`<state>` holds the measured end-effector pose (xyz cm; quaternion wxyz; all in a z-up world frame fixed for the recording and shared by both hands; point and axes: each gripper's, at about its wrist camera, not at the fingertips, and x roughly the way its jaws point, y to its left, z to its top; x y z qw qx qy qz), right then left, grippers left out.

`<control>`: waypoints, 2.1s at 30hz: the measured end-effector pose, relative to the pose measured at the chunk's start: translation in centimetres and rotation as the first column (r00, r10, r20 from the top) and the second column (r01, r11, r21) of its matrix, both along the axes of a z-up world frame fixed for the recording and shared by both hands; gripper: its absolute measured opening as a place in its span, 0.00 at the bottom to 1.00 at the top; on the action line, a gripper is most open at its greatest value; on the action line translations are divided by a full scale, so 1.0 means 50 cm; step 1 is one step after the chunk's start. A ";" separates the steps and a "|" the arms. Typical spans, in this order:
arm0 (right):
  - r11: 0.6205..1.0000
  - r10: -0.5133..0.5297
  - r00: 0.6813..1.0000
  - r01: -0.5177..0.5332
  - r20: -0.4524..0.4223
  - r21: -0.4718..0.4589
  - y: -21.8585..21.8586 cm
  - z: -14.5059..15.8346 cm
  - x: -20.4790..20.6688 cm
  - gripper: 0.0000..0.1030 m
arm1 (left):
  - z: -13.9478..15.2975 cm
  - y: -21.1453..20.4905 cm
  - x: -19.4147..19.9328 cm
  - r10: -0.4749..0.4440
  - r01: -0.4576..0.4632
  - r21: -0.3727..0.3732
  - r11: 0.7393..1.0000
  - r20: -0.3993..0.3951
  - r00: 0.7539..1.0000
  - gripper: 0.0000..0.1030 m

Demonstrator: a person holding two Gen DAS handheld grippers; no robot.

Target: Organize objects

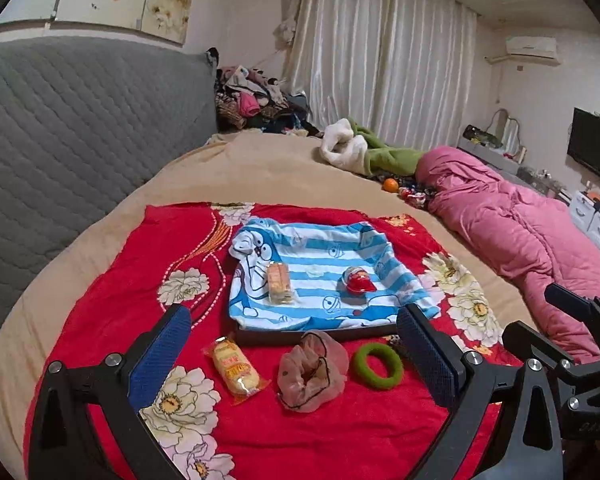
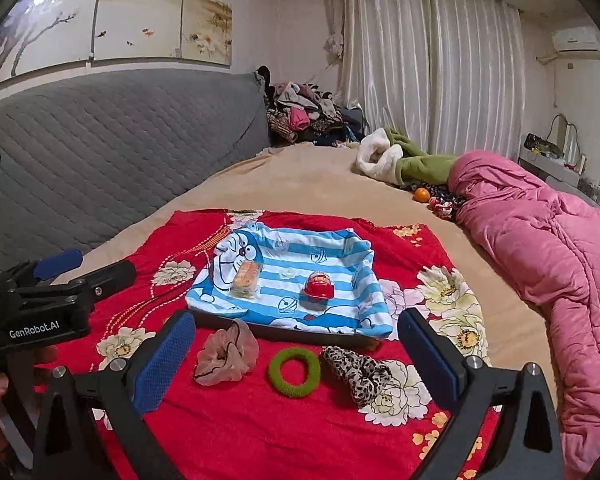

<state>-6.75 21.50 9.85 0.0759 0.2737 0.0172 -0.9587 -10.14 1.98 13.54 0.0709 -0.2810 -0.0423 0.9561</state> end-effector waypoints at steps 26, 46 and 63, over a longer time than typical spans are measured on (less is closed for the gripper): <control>1.000 -0.002 0.993 0.004 -0.115 0.018 0.000 0.044 0.161 0.99 | -0.003 0.025 0.163 -0.003 0.002 -0.024 1.000 -0.053 0.999 0.99; 0.999 -0.052 0.998 0.052 -0.045 -0.001 0.046 -0.046 0.195 0.99 | -0.099 0.065 0.195 -0.044 0.044 -0.003 0.999 -0.011 0.999 0.99; 0.998 -0.056 0.996 0.057 0.064 -0.019 0.073 -0.157 0.146 0.99 | -0.211 0.082 0.152 -0.057 0.060 -0.031 0.998 0.093 0.994 0.99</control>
